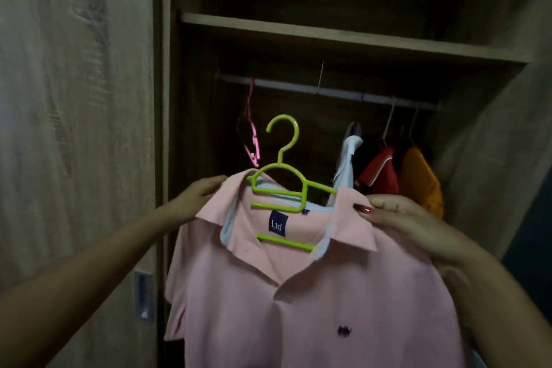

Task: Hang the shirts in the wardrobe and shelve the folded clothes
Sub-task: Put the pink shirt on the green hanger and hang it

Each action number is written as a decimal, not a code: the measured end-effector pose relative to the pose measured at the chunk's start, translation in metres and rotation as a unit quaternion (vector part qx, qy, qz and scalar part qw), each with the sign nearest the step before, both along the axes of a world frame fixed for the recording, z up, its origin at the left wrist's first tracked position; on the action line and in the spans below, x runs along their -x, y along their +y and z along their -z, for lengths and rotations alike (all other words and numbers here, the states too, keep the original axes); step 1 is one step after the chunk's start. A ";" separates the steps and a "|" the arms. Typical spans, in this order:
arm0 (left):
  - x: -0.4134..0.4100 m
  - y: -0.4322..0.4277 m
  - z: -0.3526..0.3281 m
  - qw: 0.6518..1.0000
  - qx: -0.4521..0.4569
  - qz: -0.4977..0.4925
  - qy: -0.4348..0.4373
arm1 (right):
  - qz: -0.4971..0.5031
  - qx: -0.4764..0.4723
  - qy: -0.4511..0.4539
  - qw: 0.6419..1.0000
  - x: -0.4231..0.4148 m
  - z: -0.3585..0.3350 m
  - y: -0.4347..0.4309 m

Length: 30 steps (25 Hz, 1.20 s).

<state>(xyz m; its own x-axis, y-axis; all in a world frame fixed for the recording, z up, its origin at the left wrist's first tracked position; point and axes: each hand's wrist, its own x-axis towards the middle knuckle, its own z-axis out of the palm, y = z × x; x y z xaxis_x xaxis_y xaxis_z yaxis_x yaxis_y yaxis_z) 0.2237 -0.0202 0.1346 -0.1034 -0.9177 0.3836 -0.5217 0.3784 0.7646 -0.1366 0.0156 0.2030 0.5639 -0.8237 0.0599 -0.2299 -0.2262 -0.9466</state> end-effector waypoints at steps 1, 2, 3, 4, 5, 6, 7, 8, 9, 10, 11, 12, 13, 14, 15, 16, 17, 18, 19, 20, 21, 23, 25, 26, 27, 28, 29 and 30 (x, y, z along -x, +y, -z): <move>0.012 -0.010 0.002 1.000 -0.010 -0.017 -0.001 | 0.030 -0.005 -0.020 0.999 -0.002 -0.003 0.003; 0.026 -0.017 0.005 0.999 -0.021 -0.036 0.003 | 0.051 -0.004 -0.029 0.998 -0.004 -0.004 0.004; 0.037 -0.027 0.011 0.998 -0.033 -0.047 0.019 | 0.063 -0.005 -0.036 0.997 -0.007 -0.005 0.005; 0.046 -0.035 0.018 0.997 -0.043 -0.054 0.042 | 0.071 -0.008 -0.047 0.996 -0.009 -0.003 0.004; 0.053 -0.043 0.025 0.994 -0.049 -0.055 0.077 | 0.084 -0.013 -0.067 0.994 -0.013 -0.003 0.005; 0.058 -0.054 0.032 0.990 -0.059 -0.057 0.113 | 0.100 -0.012 -0.088 0.991 -0.016 -0.004 0.002; 0.062 -0.065 0.036 0.986 -0.069 -0.055 0.144 | 0.118 -0.009 -0.108 0.987 -0.022 -0.006 0.000; 0.069 -0.072 0.035 0.982 -0.080 -0.050 0.161 | 0.134 -0.001 -0.128 0.983 -0.029 -0.009 -0.004; 0.075 -0.078 0.032 0.980 -0.096 -0.042 0.168 | 0.156 0.007 -0.150 0.976 -0.037 -0.014 -0.009; 0.081 -0.081 0.028 0.980 -0.109 -0.026 0.165 | 0.180 0.018 -0.171 0.969 -0.045 -0.019 -0.018; 0.087 -0.083 0.025 0.979 -0.125 -0.005 0.163 | 0.209 0.032 -0.183 0.960 -0.053 -0.026 -0.027; 0.093 -0.084 0.022 0.976 -0.142 0.013 0.162 | 0.234 0.049 -0.188 0.952 -0.062 -0.032 -0.039; 0.095 -0.085 0.017 0.974 -0.155 0.029 0.162 | 0.259 0.066 -0.188 0.945 -0.073 -0.039 -0.051; 0.094 -0.086 0.013 0.974 -0.159 0.043 0.159 | 0.283 0.083 -0.180 0.938 -0.082 -0.042 -0.068; 0.094 -0.086 0.007 0.974 -0.158 0.058 0.154 | 0.304 0.098 -0.170 0.932 -0.091 -0.045 -0.085; 0.092 -0.088 0.000 0.974 -0.153 0.070 0.150 | 0.323 0.111 -0.161 0.926 -0.099 -0.045 -0.104; 0.090 -0.089 -0.006 0.975 -0.146 0.079 0.148 | 0.340 0.123 -0.144 0.921 -0.106 -0.044 -0.122; 0.089 -0.089 -0.010 0.975 -0.143 0.086 0.149 | 0.359 0.132 -0.123 0.916 -0.111 -0.043 -0.139; 0.087 -0.088 -0.015 0.973 -0.142 0.089 0.156 | 0.375 0.139 -0.096 0.911 -0.115 -0.040 -0.154; 0.084 -0.089 -0.017 0.972 -0.143 0.091 0.165 | 0.387 0.148 -0.066 0.908 -0.118 -0.035 -0.167; 0.081 -0.089 -0.019 0.969 -0.144 0.095 0.175 | 0.396 0.153 -0.035 0.905 -0.121 -0.032 -0.172; 0.075 -0.090 -0.018 0.967 -0.153 0.099 0.178 | 0.395 0.164 0.014 0.904 -0.125 -0.021 -0.178; 0.072 -0.089 -0.014 0.967 -0.155 0.099 0.176 | 0.387 0.188 0.052 0.901 -0.122 -0.011 -0.180; 0.071 -0.088 -0.011 0.968 -0.156 0.096 0.172 | 0.384 0.210 0.064 0.897 -0.120 -0.007 -0.180; 0.071 -0.086 -0.010 0.969 -0.156 0.092 0.171 | 0.380 0.237 0.075 0.891 -0.118 -0.004 -0.177; 0.071 -0.085 -0.008 0.969 -0.156 0.089 0.169 | 0.374 0.269 0.075 0.884 -0.115 0.000 -0.174; 0.073 -0.084 -0.007 0.969 -0.156 0.087 0.169 | 0.371 0.296 0.079 0.876 -0.114 0.004 -0.168; 0.076 -0.083 -0.006 0.968 -0.160 0.085 0.172 | 0.369 0.323 0.077 0.868 -0.112 0.010 -0.163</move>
